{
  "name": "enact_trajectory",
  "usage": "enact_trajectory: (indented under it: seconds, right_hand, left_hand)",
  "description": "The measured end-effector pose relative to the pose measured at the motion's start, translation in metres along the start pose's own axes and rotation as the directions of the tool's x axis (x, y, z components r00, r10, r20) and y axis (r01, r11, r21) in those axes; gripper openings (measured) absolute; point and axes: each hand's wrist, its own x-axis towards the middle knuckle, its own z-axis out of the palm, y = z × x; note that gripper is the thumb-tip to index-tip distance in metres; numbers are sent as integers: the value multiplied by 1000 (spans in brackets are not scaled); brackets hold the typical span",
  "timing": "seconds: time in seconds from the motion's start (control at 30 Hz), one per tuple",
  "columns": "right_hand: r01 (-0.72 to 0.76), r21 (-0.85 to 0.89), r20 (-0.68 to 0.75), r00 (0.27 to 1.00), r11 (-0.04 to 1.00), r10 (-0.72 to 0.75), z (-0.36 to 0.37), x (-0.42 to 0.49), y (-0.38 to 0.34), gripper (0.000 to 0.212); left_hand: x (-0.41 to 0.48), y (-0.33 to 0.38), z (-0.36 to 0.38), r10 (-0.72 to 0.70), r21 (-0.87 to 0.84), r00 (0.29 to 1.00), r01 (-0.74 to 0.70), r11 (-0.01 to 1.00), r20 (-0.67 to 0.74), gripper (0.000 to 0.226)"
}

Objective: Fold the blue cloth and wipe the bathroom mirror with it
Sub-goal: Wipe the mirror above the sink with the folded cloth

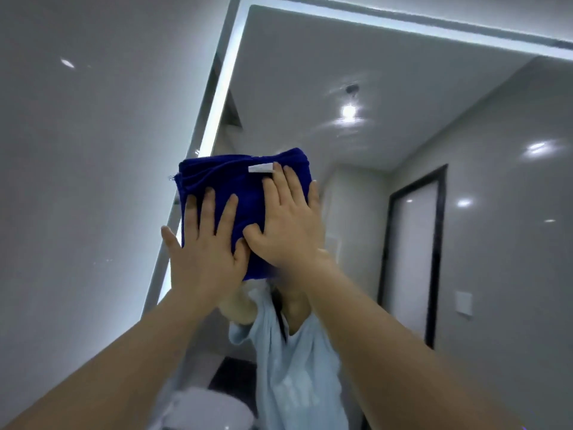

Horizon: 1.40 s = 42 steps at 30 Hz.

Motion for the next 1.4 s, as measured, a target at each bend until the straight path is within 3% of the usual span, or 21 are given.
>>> enact_trajectory:
  seconds: [0.27,0.57,0.8,0.97,1.4]
  right_hand:
    - [89,24,210,973,996,-92,34,-89,-37,76]
    - [93,-30,282,956,995,-81,52,-179,-44,69]
    - [166,-169,133,981,971,-145,54,-235,-9,61]
    - [202,-194,188,968,960,-166,43,-243,16,63]
    - [168,-221,98,984,961,-149,-20,-298,158,64]
  left_hand:
    - [-115,-32,14,-76,79,993,69,994,93,60]
    - [-207,-27,35,-190,105,948,168,980,254,59]
    - [-257,1,48,-167,147,942,128,981,291,63]
    - [-268,35,56,-193,141,945,160,977,264,64]
    - [-285,180,77,-88,63,946,72,995,311,61]
